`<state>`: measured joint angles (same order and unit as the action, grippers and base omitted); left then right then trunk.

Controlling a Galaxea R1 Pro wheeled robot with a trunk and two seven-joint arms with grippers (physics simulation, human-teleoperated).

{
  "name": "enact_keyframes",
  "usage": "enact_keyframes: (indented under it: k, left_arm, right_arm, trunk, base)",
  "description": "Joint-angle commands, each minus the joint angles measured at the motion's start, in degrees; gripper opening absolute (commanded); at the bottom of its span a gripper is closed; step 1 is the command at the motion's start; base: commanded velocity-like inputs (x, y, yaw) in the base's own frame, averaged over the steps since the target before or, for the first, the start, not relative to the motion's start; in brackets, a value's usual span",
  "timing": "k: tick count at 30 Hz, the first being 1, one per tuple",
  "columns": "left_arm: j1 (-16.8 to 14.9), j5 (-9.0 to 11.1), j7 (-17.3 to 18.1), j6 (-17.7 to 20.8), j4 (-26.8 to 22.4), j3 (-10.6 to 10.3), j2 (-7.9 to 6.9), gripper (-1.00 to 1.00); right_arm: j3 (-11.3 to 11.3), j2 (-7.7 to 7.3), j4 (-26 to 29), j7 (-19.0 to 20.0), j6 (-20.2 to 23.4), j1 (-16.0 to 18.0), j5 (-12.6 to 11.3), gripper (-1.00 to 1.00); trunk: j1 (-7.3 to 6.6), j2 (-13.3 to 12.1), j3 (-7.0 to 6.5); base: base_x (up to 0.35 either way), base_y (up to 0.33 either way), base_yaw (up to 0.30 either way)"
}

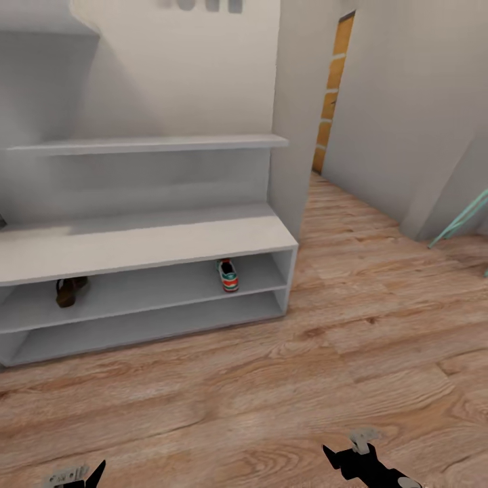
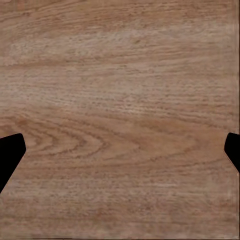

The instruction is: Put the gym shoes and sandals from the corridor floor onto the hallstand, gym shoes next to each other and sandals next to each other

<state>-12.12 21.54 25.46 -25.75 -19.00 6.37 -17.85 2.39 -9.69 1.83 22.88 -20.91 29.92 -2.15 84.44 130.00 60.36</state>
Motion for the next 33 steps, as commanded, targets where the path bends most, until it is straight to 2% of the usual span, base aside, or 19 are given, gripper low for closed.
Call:
enact_keyframes:
  k: [1, 11, 23, 33]
  left_arm:
    - [0.0, 0.5, 0.6, 0.1, 0.0, 0.1, 0.02, 1.0]
    - [0.0, 0.5, 0.6, 0.1, 0.0, 0.1, 0.17, 1.0]
    - [0.0, 0.5, 0.6, 0.1, 0.0, 0.1, 0.19, 1.0]
    - [0.0, 0.5, 0.6, 0.1, 0.0, 0.1, 0.19, 1.0]
  right_arm:
    - [0.2, -0.02, -0.1, 0.2, -0.2, 0.0, -0.2, 1.0]
    - [0.2, -0.06, -0.1, 0.2, -0.2, 0.0, -0.2, 1.0]
    - [0.2, -0.07, -0.1, 0.2, -0.2, 0.0, -0.6, 1.0]
    - [0.2, -0.1, -0.1, 0.2, -0.2, 0.0, -3.5, 1.0]
  trunk:
    - [-0.24, -0.4, -0.14]
    - [-2.43, -4.4, -1.93]
    - [-2.43, -4.4, -1.93]
    - [-2.43, -4.4, -1.93]
  base:
    - [0.0, 0.0, -0.275]
    - [0.0, 0.0, -0.275]
    - [0.0, 0.0, -0.275]
    - [0.0, 0.0, -0.275]
